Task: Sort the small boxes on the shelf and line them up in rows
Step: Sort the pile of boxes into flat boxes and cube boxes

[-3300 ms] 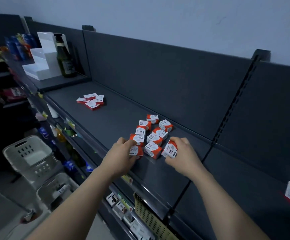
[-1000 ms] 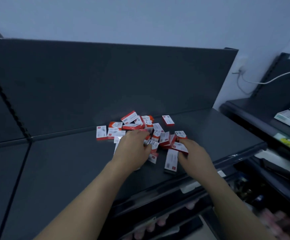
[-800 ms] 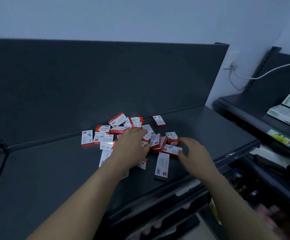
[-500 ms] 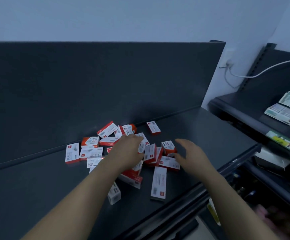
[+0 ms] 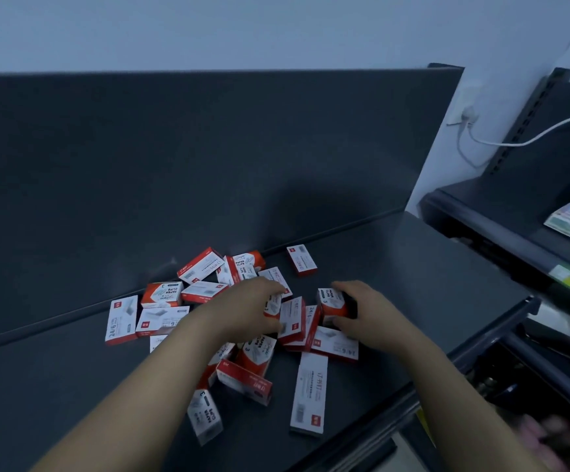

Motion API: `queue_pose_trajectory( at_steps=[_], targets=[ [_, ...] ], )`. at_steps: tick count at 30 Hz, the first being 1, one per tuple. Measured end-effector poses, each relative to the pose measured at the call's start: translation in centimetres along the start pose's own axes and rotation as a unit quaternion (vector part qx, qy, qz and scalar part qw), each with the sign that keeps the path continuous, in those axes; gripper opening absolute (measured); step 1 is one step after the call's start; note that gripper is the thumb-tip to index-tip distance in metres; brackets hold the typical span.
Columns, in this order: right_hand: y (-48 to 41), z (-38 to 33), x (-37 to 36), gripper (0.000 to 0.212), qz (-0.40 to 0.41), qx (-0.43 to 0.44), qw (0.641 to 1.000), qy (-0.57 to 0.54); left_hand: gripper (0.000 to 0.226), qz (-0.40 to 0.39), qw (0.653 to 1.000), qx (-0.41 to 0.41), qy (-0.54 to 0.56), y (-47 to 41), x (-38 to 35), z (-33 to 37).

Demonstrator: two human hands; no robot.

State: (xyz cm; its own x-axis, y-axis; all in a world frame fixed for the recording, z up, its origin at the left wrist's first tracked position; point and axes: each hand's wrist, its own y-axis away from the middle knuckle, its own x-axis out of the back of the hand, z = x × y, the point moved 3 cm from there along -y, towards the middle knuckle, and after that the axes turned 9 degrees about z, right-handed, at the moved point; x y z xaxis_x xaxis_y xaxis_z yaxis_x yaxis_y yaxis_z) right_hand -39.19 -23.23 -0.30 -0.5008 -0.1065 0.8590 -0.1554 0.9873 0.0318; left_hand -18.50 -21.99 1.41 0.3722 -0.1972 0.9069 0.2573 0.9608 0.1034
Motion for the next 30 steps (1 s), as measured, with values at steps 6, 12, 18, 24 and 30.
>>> queue_pose_trajectory(
  at_steps=[6,12,18,24,30],
  targets=[
    [-1.0,-0.3,1.2,0.052,0.054,0.069,0.996,-0.026,0.066,0.067,0.997,0.031,0.026,0.7,0.3,0.3],
    [-1.9,-2.2,1.9,0.059,0.081,0.104,0.988,-0.084,0.057,0.192,0.972,0.072,0.111,2.7,1.7,0.8],
    [-1.9,-6.4,1.2,0.044,0.064,0.174,0.974,-0.130,0.057,0.302,0.921,0.170,0.176,6.7,1.6,-0.2],
    [-0.4,-11.6,-1.9,0.046,0.014,0.262,0.947,-0.187,0.048,0.381,0.873,0.244,0.181,12.8,1.4,-2.1],
    [2.2,-18.1,-5.5,0.049,-0.034,0.316,0.932,-0.173,0.044,0.440,0.826,0.310,0.164,20.3,2.2,-5.0]
  ],
)
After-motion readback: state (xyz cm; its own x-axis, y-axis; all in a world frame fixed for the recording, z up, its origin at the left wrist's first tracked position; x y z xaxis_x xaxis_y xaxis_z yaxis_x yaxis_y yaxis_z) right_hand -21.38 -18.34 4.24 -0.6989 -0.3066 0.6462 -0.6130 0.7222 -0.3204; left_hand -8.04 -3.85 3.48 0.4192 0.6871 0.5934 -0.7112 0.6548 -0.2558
